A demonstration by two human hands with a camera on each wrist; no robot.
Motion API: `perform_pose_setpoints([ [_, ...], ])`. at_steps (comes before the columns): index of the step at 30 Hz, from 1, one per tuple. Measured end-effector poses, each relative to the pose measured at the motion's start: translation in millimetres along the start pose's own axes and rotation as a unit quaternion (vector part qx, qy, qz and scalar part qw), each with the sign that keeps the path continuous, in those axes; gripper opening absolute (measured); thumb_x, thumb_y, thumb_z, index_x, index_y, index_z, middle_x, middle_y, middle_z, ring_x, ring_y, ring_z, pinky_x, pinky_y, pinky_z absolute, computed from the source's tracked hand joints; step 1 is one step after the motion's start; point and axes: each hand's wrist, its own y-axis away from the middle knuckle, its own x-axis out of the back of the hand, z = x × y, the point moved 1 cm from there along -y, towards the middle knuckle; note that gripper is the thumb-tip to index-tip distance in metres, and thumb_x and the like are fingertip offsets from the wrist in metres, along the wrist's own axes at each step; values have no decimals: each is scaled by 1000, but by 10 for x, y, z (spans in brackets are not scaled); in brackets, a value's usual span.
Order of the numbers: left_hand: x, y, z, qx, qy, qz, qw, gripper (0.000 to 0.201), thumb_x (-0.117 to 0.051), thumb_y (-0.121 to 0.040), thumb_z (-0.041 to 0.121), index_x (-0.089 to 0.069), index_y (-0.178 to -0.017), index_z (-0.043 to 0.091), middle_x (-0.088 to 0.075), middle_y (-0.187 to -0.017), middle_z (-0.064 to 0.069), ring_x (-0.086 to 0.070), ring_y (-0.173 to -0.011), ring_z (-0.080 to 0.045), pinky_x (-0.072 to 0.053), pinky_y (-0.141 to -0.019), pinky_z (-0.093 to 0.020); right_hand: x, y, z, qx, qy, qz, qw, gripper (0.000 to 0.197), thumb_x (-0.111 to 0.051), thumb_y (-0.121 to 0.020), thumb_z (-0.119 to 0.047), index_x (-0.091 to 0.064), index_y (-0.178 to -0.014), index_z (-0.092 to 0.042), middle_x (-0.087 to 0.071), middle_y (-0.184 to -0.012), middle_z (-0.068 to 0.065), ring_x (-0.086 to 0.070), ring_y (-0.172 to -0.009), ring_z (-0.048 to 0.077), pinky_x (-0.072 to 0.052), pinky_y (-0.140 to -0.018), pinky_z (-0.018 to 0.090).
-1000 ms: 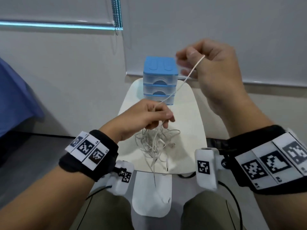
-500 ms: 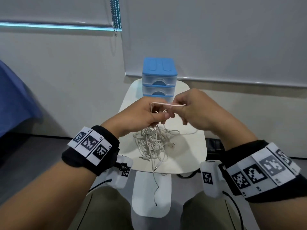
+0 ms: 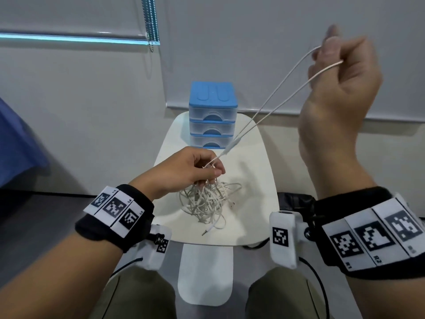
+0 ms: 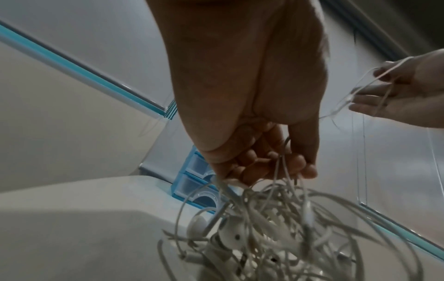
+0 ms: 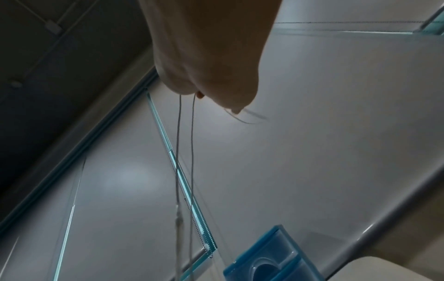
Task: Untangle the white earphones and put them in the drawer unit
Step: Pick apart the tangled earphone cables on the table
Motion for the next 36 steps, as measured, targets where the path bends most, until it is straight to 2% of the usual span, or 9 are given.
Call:
perform_pose_setpoints([
  [2, 9, 9, 2, 6, -7, -1, 1000, 7, -69, -99, 13, -75, -100, 10, -72, -79, -8, -61, -69, -21, -52, -66, -31, 31, -11, -49, 28, 3, 36, 999, 21, -52, -103, -15, -46, -83, -15, -65, -98, 26, -63, -115, 28, -52, -93, 27],
  [4, 16, 12, 30, 1, -14, 5, 1000, 10, -65, -101, 14, -73, -100, 8, -74, -82, -7, -65, -66, -19, -51, -65, -27, 57, -4, -125, 5, -29, 44, 999, 22, -54, -103, -16, -46, -82, -16, -64, -86, 23, -73, -98, 32, -60, -83, 50],
  [7, 32, 39, 119, -34, 23, 36, 999, 10, -63, -102, 13, -72, -100, 8, -75, -85, -6, -69, -69, -18, -48, -63, -22, 82, 45, -172, -73, -16, -20, 997, 24, -55, -105, -17, -44, -84, -15, -55, -57, 1, -58, -49, 26, -52, -44, 35],
  [9, 55, 43, 173, -69, 67, 69, 993, 6, -66, -99, 8, -71, -97, 9, -76, -86, -4, -71, -72, -18, -47, -65, -23, 74, 105, -116, -130, 36, -98, 986, 24, -58, -104, -17, -47, -83, -13, -49, -49, -5, -46, -37, 20, -36, -36, 24],
  [17, 105, 106, 391, -155, 76, 91, 981, 10, -71, -91, -5, -71, -96, 3, -76, -98, -16, -72, -92, -24, -52, -79, -29, 213, 456, 191, -317, 238, -430, 811, 26, -73, -93, -15, -63, -115, -24, -63, -80, 8, -56, -56, 6, -50, -55, 32],
  [23, 41, 74, 420, -118, 41, 77, 989, 13, -64, -98, -1, -74, -100, 8, -77, -93, -6, -73, -77, -20, -53, -71, -28, 192, 509, 162, -333, 191, -458, 802, 34, -73, -86, -2, -69, -114, -21, -71, -111, 10, -69, -100, 23, -53, -92, 44],
  [26, 35, 83, 504, -123, 35, 101, 987, 17, -64, -98, 4, -77, -98, 14, -74, -85, 2, -47, -59, -24, -38, -57, -26, 172, 531, 132, -348, 115, -455, 812, 54, -64, -68, -3, -68, -119, -18, -72, -117, 12, -65, -117, 23, -52, -92, 37],
  [32, 8, 89, 691, -161, 50, 110, 980, 13, -63, -99, 8, -74, -102, 14, -63, -88, -13, -43, -55, -5, -35, -55, -19, 42, 607, 49, -404, -48, -472, 782, 60, -64, -76, -2, -57, -135, -12, -72, -94, 22, -71, -92, 34, -52, -94, 45],
  [36, 50, 101, 620, -127, 32, 132, 983, 9, -64, -100, 14, -73, -102, 12, -65, -89, -8, -52, -60, -13, -42, -58, -22, 41, 652, 179, -409, 104, -452, 786, 22, -68, -92, -3, -66, -112, -11, -54, -58, 7, -60, -51, 27, -55, -65, 37],
])
